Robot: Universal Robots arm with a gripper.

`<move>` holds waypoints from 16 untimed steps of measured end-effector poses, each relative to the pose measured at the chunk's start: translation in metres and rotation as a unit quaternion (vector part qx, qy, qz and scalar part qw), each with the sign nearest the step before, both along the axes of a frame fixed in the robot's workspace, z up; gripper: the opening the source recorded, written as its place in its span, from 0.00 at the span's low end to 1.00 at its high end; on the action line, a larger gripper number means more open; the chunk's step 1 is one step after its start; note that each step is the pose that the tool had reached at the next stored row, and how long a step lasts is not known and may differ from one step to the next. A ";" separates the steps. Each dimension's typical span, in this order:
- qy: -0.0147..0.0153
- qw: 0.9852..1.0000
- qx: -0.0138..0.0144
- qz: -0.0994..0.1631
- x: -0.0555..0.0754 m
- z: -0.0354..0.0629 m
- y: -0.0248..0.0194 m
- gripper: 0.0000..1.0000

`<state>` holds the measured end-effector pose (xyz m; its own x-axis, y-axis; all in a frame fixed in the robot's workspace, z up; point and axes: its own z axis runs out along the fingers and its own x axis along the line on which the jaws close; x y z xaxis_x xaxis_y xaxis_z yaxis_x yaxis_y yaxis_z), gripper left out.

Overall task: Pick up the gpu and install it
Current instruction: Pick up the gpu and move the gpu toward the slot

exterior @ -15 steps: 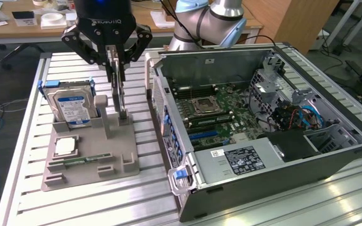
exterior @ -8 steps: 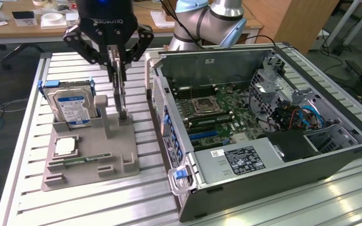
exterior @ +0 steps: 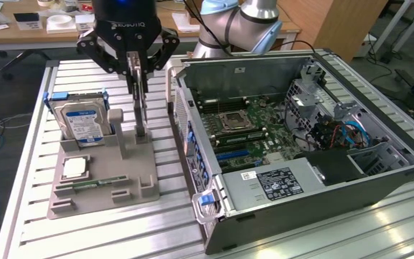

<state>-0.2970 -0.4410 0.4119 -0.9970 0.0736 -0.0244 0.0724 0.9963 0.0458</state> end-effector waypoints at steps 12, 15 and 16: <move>0.000 1.000 0.000 0.000 0.013 0.0000 0.0000 0.27; 0.000 1.000 0.001 0.000 0.016 0.0000 0.0000 0.27; 0.000 1.000 0.001 0.000 0.017 0.0000 0.0000 0.27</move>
<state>-0.2796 -0.4410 0.4119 -0.9970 0.0736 -0.0243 0.0724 0.9963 0.0471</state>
